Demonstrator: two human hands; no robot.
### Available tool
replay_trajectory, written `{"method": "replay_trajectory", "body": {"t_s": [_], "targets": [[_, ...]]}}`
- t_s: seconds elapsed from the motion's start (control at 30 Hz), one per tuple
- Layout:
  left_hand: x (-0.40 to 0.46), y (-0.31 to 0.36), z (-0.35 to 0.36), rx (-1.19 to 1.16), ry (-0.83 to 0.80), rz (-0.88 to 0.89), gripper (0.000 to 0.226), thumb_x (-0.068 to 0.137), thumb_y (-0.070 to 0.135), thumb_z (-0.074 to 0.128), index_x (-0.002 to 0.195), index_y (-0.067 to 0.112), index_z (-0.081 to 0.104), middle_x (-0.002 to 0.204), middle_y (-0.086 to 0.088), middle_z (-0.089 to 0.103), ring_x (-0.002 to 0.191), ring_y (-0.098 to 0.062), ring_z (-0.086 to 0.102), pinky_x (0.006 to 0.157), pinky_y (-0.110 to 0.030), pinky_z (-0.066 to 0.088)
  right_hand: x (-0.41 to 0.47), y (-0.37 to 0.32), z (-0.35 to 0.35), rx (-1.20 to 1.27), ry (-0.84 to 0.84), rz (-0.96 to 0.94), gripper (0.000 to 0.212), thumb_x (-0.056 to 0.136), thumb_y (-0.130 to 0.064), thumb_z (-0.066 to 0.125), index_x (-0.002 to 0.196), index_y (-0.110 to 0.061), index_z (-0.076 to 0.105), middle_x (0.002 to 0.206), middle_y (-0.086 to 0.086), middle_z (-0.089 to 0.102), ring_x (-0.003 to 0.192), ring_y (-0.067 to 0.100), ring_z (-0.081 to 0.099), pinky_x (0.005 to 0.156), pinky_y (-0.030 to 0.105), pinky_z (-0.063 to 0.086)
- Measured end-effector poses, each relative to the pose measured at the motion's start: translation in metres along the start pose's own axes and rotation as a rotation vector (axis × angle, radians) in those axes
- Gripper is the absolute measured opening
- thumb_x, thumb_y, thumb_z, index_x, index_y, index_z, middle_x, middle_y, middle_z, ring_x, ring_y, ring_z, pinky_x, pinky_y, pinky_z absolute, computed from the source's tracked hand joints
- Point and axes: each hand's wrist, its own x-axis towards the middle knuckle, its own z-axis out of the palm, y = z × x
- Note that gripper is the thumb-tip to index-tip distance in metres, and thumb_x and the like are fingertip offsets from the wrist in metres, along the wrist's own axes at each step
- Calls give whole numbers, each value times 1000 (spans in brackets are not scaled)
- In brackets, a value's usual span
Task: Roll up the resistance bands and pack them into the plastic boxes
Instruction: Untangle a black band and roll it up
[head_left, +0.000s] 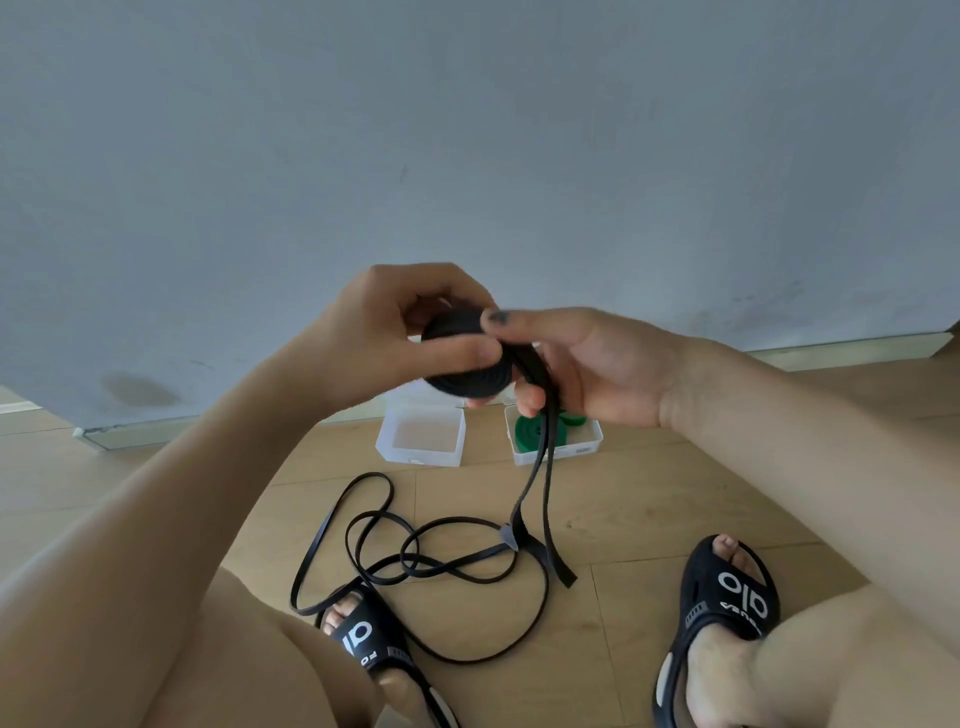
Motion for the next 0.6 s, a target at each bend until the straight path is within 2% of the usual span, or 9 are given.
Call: {"method": "replay_trajectory", "body": {"t_s": [0.07, 0.13, 0.2, 0.27, 0.37, 0.43, 0.5, 0.53, 0.6], "targets": [[-1, 1, 3, 164, -65, 37, 32, 79, 45, 72, 98, 20, 74, 90, 4, 75, 89, -19, 73, 81, -39, 59, 2, 5, 3, -101, 45, 44, 40, 91, -44, 67, 115, -13, 72, 97, 12, 70, 61, 10, 51, 68, 24, 44], [0, 1, 5, 273, -88, 90, 34, 82, 47, 68, 99, 19, 74, 89, 3, 74, 87, -21, 71, 79, -44, 57, 3, 6, 3, -99, 86, 67, 42, 87, -45, 68, 111, -11, 74, 91, 7, 70, 62, 10, 49, 61, 20, 44], [2, 1, 6, 362, -97, 151, 36, 85, 49, 63, 100, 18, 74, 87, 4, 72, 82, -20, 68, 75, -37, 55, 3, 6, 0, -107, 96, 83, 45, 86, -45, 72, 112, -8, 73, 90, 6, 67, 63, 10, 47, 56, 19, 43], [3, 2, 7, 417, -114, 212, 37, 88, 49, 60, 100, 16, 74, 83, 5, 68, 76, -17, 63, 67, -22, 49, 3, 6, -4, -149, 87, 102, 53, 88, -48, 73, 117, -4, 71, 95, 9, 65, 64, 11, 44, 57, 21, 42], [3, 4, 9, 416, -111, 261, 33, 94, 43, 58, 96, 13, 71, 77, 6, 61, 71, -16, 58, 62, -15, 42, -2, 2, -6, -193, 42, 135, 55, 93, -54, 64, 127, -11, 67, 111, 22, 69, 61, 11, 41, 63, 23, 42], [3, 2, 7, 396, -80, 229, 32, 95, 42, 58, 97, 13, 71, 79, 5, 63, 72, -17, 59, 65, -26, 48, -7, -6, -10, -133, -7, 163, 50, 96, -50, 61, 133, -16, 62, 125, 29, 67, 59, 9, 39, 67, 23, 42], [3, 1, 3, 338, -55, 159, 28, 94, 40, 61, 103, 17, 73, 85, 5, 69, 80, -18, 63, 72, -37, 52, -12, -12, -15, -70, -44, 176, 46, 96, -42, 60, 135, -17, 61, 125, 29, 67, 59, 8, 43, 71, 25, 43], [2, 1, 3, 295, -47, 134, 25, 93, 39, 63, 104, 18, 73, 87, 7, 70, 84, -19, 65, 75, -37, 54, -13, -13, -17, -58, -67, 178, 45, 97, -40, 60, 135, -16, 61, 126, 28, 68, 60, 8, 45, 72, 26, 43], [2, 1, 6, 218, -33, 109, 20, 93, 34, 66, 104, 19, 73, 87, 8, 70, 86, -15, 66, 74, -26, 53, -14, -13, -16, -43, -124, 165, 49, 100, -38, 57, 141, -12, 55, 131, 30, 65, 60, 8, 49, 74, 26, 45]]}}
